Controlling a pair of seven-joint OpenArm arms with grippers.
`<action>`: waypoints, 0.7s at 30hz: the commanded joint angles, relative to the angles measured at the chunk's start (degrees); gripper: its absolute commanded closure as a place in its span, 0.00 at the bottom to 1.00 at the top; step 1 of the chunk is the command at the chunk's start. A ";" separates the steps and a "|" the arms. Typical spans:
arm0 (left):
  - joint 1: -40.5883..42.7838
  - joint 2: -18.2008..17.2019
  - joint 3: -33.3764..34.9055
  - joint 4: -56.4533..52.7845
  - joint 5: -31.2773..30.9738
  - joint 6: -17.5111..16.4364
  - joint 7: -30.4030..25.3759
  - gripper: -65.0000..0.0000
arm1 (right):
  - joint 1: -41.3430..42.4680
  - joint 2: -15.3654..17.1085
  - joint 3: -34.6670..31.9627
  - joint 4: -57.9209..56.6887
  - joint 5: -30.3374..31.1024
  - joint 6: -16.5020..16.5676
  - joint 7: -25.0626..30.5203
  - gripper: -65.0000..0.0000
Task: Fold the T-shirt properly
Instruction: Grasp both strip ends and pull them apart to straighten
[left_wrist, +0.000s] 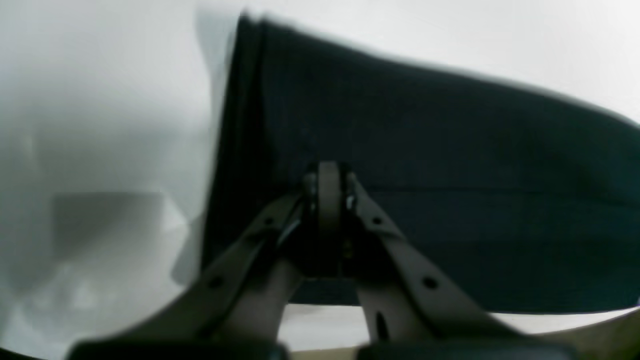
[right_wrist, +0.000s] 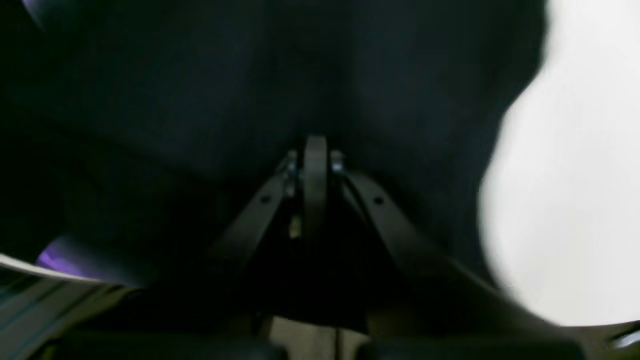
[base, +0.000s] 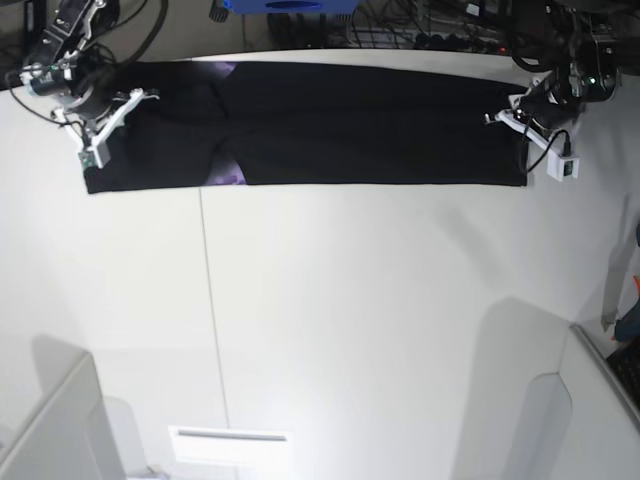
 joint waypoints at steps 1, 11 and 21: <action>-0.05 -0.17 -0.55 1.08 1.87 -0.33 -0.88 1.00 | 1.41 0.87 0.31 -1.07 0.54 0.01 0.64 1.00; -10.07 0.80 3.40 -14.92 5.56 -0.33 -0.88 1.00 | 10.56 5.36 -0.13 -14.08 0.45 -0.91 2.92 1.00; -19.21 0.62 6.92 -16.68 5.30 -0.07 0.35 1.00 | 14.60 5.44 -0.22 -14.61 0.54 -5.13 2.75 1.00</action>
